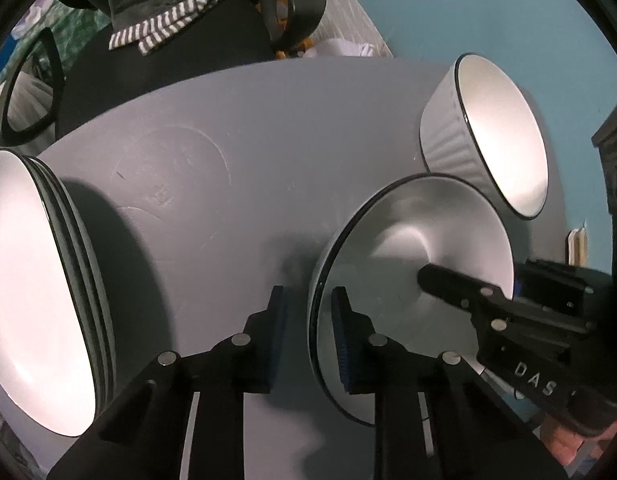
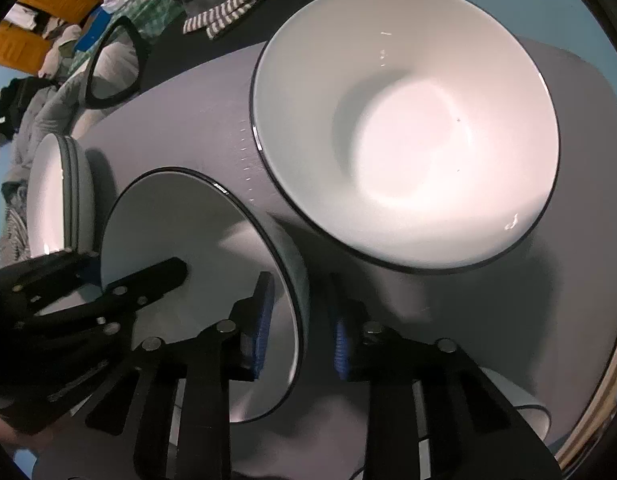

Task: Organize plates and bowls

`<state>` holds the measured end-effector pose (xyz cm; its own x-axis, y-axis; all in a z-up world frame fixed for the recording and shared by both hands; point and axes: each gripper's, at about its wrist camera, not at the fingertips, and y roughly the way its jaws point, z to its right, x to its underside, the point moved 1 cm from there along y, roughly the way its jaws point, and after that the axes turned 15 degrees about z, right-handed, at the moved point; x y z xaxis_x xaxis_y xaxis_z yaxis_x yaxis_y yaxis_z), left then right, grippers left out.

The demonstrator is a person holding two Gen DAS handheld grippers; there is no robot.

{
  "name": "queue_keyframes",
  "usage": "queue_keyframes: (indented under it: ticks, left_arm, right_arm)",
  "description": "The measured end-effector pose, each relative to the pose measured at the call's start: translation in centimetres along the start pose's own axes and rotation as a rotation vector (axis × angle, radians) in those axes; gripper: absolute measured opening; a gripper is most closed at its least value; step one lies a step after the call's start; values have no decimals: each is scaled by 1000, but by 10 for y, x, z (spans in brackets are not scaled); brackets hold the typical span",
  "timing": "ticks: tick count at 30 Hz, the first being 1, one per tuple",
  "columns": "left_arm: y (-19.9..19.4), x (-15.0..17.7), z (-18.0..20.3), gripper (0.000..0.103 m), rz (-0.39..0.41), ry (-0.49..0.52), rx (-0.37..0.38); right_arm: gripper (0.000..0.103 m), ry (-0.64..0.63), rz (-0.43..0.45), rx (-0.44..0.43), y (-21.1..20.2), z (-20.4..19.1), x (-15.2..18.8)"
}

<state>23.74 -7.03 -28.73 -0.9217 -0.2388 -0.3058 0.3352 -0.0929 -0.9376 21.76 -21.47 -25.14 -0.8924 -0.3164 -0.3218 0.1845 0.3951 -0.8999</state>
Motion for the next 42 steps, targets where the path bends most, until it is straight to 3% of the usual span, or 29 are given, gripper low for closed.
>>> queue_keyframes:
  ticks: [2,10,26,42]
  left_arm:
    - [0,1,1,13,-3,-6,18]
    - [-2,2,4,9,0,-2,11]
    - [-4,5,0,9,-18,-20,20]
    - [-36,1,12,9,9,6,52]
  right_arm:
    - [17,-5,3,-6,-2,0,2]
    - [12,20,6,-6,-6,6,4]
    - [8,31,23,7,-5,-7,2]
    - [8,25,44,34,-25,-25,-3]
